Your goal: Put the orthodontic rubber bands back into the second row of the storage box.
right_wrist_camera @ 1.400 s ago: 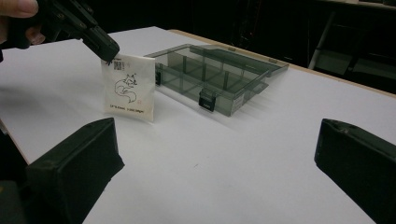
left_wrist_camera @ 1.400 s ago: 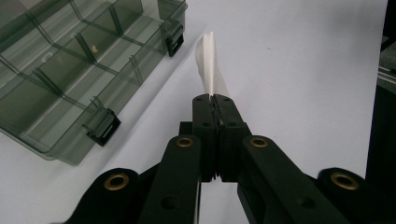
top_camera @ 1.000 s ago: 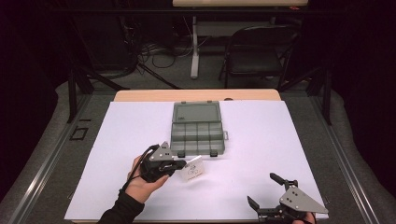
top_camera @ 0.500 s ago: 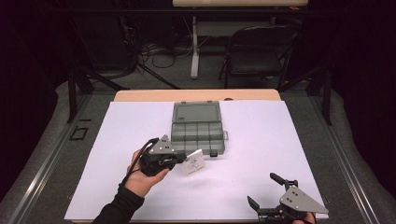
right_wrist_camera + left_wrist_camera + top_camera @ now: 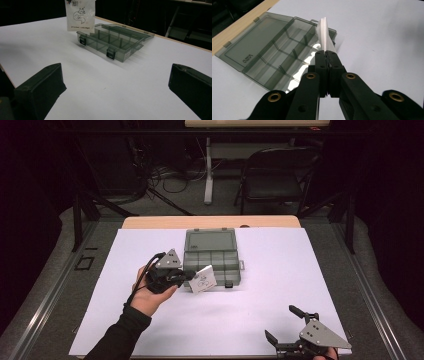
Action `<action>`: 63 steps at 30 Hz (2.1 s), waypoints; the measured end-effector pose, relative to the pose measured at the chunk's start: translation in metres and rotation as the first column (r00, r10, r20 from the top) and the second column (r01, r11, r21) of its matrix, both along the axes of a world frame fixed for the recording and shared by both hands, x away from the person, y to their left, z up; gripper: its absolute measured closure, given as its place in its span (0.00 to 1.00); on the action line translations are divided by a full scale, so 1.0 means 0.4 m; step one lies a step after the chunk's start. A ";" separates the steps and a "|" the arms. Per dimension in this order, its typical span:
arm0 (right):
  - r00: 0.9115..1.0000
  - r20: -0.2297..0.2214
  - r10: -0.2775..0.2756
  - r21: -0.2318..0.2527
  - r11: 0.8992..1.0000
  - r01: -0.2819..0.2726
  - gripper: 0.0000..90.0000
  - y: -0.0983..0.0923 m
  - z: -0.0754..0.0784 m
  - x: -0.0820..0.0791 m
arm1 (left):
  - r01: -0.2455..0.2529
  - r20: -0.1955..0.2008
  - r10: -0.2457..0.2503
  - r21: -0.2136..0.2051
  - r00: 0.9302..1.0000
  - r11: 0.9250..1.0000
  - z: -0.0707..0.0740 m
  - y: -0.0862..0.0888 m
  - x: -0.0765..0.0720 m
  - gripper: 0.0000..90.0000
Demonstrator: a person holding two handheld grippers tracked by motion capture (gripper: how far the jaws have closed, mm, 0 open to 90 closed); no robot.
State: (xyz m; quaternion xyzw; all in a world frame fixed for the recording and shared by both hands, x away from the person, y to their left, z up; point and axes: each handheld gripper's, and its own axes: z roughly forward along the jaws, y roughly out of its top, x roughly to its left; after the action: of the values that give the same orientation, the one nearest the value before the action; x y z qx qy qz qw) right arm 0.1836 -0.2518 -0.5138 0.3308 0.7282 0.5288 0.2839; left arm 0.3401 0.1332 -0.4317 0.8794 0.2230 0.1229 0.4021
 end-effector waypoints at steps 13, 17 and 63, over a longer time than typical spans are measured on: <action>1.000 -0.001 0.001 0.002 1.000 -0.001 0.00 0.000 0.000 0.000 | -0.042 0.008 0.042 0.012 0.999 0.999 0.024 0.010 0.055 0.98; 1.000 -0.002 0.001 0.003 1.000 -0.001 0.00 0.000 -0.001 0.000 | -0.047 0.008 0.047 0.017 0.999 0.999 0.030 0.010 0.068 0.98; 1.000 -0.001 0.007 0.001 1.000 -0.007 0.00 -0.002 0.000 0.000 | -0.047 -0.047 0.051 0.083 0.998 0.995 -0.021 -0.064 0.187 0.98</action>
State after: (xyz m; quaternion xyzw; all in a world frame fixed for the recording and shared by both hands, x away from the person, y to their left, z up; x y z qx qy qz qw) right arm 0.1838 -0.2525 -0.5136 0.3286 0.7291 0.5303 0.2816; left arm 0.4148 0.1078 -0.4400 0.8922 0.2490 0.1203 0.3570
